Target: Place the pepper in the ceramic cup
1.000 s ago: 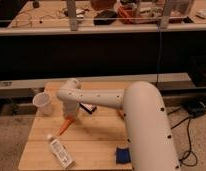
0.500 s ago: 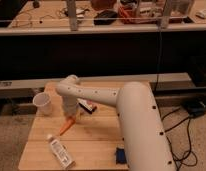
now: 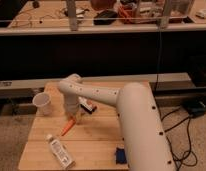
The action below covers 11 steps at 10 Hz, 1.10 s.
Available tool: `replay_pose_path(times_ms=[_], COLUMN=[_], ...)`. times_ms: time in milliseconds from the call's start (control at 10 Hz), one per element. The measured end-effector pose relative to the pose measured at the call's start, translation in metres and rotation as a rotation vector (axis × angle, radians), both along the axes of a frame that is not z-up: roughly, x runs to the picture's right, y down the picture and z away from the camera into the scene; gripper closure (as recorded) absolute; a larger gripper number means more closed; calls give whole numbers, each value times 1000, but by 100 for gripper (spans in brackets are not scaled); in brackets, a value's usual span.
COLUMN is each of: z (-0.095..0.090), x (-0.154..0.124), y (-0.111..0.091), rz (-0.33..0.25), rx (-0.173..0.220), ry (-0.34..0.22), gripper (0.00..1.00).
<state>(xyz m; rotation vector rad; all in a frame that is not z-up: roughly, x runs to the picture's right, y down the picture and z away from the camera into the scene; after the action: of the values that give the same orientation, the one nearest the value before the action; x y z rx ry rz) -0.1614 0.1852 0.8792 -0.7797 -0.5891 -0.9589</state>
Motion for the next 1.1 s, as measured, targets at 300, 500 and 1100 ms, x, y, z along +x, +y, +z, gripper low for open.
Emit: replay_pose_path(times_ms=[300,500,1100], z=[-2,-3,-2], x=[-3,-2,1], y=[1,3,3], rz=[5,13,28], rx=[-8,-11,-7], ry=[7,16,20], gripper=[51,51,68])
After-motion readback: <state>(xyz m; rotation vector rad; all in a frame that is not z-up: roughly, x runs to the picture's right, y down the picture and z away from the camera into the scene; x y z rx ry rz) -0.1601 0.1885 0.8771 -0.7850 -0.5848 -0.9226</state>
